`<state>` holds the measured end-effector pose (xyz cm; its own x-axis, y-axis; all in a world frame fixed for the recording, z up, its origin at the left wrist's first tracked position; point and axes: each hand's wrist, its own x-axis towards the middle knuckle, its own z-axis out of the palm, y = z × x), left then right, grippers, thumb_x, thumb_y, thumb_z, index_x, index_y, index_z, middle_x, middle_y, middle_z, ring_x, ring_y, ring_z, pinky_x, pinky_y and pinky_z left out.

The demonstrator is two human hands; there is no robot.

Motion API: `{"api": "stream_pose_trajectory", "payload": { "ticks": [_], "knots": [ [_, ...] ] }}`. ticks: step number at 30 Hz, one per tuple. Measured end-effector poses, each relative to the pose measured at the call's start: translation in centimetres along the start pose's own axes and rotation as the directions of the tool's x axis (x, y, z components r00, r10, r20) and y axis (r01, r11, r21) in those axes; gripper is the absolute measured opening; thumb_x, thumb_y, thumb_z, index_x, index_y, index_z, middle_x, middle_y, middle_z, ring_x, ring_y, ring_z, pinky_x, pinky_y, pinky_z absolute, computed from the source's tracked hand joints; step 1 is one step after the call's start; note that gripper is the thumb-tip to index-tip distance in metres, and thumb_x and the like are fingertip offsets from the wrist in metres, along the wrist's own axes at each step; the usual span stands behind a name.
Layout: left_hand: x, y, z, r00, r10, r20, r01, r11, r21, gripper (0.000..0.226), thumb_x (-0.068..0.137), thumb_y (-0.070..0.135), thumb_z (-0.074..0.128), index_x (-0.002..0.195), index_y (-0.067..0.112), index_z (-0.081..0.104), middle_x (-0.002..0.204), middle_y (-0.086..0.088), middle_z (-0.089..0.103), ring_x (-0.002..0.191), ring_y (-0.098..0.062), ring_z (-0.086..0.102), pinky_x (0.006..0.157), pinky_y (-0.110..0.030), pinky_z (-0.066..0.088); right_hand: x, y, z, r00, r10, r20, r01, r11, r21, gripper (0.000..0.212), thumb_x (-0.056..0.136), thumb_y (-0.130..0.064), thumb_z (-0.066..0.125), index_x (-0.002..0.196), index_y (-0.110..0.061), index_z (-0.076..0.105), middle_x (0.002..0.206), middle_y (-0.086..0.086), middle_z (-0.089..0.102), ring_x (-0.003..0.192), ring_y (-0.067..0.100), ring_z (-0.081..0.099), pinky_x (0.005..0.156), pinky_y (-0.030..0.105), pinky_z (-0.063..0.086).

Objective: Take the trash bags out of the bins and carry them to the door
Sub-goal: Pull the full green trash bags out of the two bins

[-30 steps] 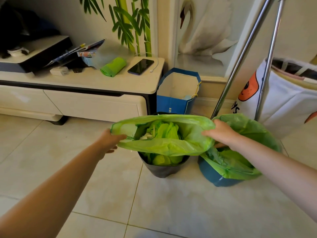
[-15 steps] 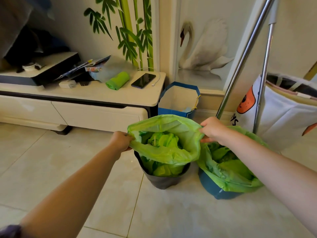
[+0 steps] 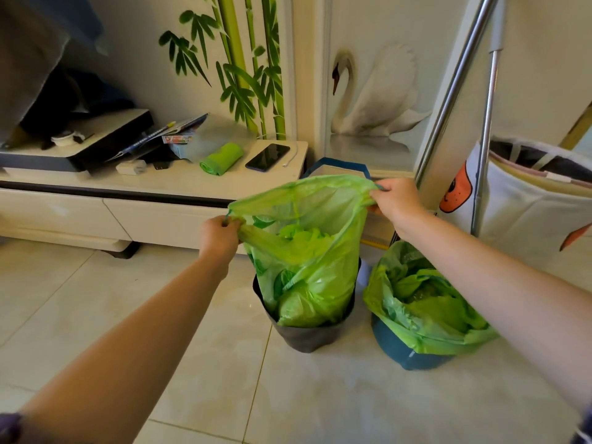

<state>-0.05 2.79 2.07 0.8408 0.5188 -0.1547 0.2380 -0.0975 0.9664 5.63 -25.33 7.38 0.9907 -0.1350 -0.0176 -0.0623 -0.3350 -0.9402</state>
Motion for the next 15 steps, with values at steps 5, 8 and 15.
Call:
{"api": "stream_pose_trajectory", "payload": {
  "ticks": [5,8,15],
  "knots": [
    [-1.7,4.5,-0.8,0.985,0.158,-0.064,-0.157,0.987,0.012,0.016,0.092,0.016,0.049,0.081,0.012,0.059,0.083,-0.009,0.056,0.078,-0.021,0.052,0.078,-0.040,0.051,-0.8,-4.2,-1.0,0.989,-0.145,-0.037,0.147,0.988,0.055,0.020,0.090,0.001,0.049,0.089,0.000,0.069,0.081,0.013,0.063,0.066,0.017,0.059,0.054,0.019,0.050],
    [-3.6,7.3,-1.1,0.956,0.256,-0.146,-0.253,0.967,0.038,0.015,0.092,0.015,0.044,0.084,0.011,0.056,0.072,-0.005,0.047,0.066,-0.017,0.041,0.057,-0.029,0.033,-1.7,-6.6,-1.9,0.975,-0.210,-0.074,0.217,0.971,0.101,0.021,0.084,-0.001,0.048,0.080,-0.001,0.069,0.074,0.012,0.061,0.067,0.019,0.059,0.062,0.029,0.056],
    [-7.8,12.8,-3.4,0.898,0.387,-0.211,-0.410,0.909,-0.076,0.014,0.086,0.012,0.045,0.072,0.012,0.049,0.062,0.001,0.036,0.054,-0.009,0.030,0.046,-0.019,0.025,-5.4,-11.5,-4.5,0.927,-0.353,-0.126,0.371,0.910,0.182,0.020,0.087,-0.001,0.049,0.073,-0.004,0.063,0.067,0.005,0.056,0.053,-0.002,0.055,0.048,0.009,0.044]
  ]
}}
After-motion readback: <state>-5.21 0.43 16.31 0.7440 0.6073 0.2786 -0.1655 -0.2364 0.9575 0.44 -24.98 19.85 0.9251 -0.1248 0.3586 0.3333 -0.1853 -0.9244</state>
